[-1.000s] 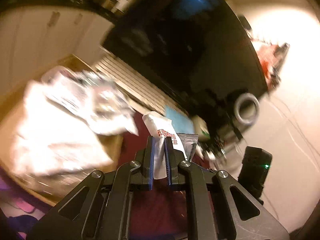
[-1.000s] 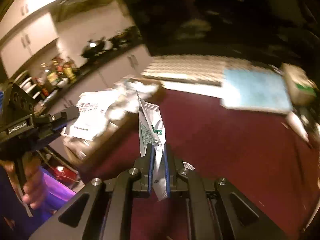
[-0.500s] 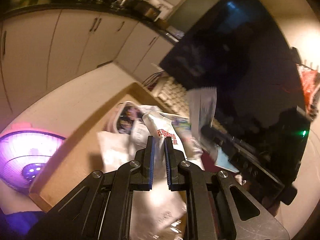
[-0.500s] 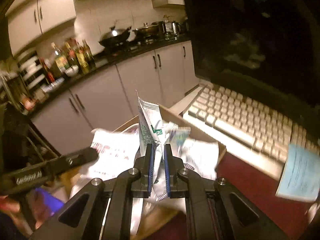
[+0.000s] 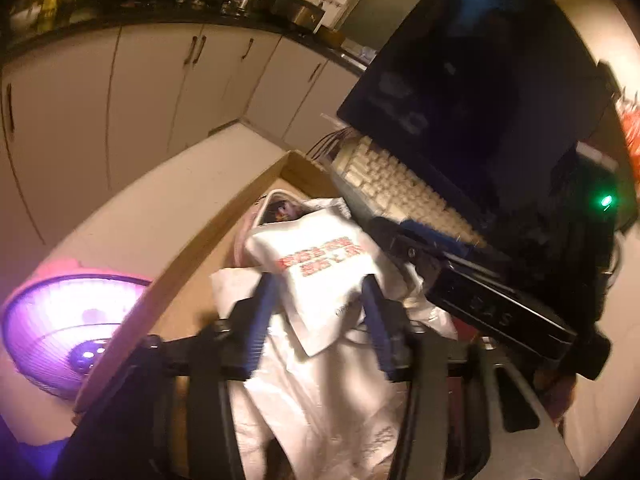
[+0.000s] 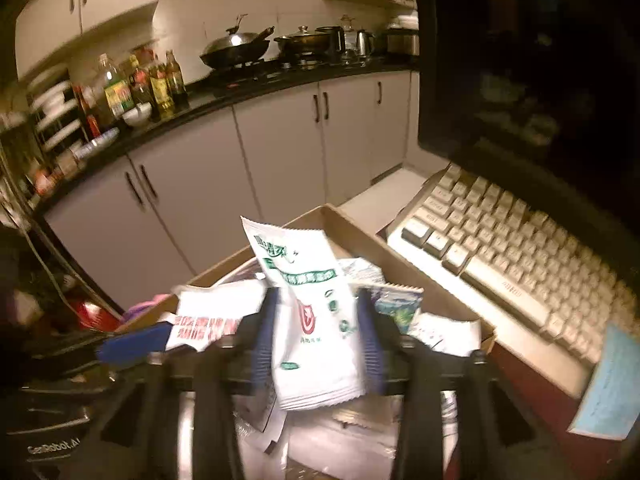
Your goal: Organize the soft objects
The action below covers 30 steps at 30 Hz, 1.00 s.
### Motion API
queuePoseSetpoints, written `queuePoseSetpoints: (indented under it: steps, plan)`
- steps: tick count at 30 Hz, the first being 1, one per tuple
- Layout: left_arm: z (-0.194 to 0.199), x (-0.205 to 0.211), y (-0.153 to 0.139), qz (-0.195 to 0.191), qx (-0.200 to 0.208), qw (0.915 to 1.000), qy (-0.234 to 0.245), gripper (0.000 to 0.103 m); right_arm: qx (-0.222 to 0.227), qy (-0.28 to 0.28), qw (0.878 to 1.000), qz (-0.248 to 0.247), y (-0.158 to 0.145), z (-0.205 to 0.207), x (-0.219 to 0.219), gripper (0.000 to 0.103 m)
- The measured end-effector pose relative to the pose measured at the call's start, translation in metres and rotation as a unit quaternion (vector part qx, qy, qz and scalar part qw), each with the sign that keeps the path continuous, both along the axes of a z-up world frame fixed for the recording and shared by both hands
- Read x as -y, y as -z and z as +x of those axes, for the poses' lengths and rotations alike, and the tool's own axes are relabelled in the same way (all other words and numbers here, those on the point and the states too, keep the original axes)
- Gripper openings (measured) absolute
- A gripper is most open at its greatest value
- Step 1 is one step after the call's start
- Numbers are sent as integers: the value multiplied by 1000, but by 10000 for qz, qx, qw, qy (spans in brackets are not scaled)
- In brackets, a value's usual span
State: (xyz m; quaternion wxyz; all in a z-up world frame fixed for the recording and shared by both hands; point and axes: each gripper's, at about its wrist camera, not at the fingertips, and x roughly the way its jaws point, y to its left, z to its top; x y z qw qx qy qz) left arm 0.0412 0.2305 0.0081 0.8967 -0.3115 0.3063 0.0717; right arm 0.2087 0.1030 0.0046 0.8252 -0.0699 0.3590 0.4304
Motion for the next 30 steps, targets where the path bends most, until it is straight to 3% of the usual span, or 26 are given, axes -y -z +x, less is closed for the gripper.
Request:
queuePoseSetpoints:
  steps: [2, 3, 7, 9, 10, 17, 21, 24, 26, 30]
  plan:
    - [-5, 4, -6, 47, 185, 9998, -114, 69, -312, -8, 9993, 196, 0, 4, 11, 49]
    - [-8, 9, -9, 207, 257, 9993, -147, 72, -410, 15, 9988, 274, -1, 5, 17, 49]
    - [-13, 34, -18, 928, 194, 9953, -212, 72, -669, 88, 9954, 675, -6, -1, 47, 50]
    - [-14, 44, -18, 1180, 157, 9926, -247, 72, -720, 162, 9933, 886, -8, -5, 59, 63]
    - [-15, 48, -17, 1242, 155, 9918, -272, 72, -701, 233, 9929, 934, -10, -6, 63, 64]
    - [-39, 70, -11, 1446, 50, 9877, -586, 72, -824, 385, 9902, 1058, -2, -26, 91, 65]
    - [-54, 76, -6, 1246, -12, 9885, -861, 72, -1023, 415, 9875, 1129, 17, -45, 108, 65]
    - [-56, 86, -4, 1515, -248, 9830, -1005, 73, -1090, 292, 9877, 1078, 24, -58, 110, 69]
    - [-55, 96, -2, 1776, -458, 9790, -894, 73, -1146, 262, 9866, 1130, 25, -64, 112, 71]
    - [-53, 105, 5, 1856, -731, 9777, -657, 73, -1196, 186, 9857, 1171, 22, -71, 108, 71]
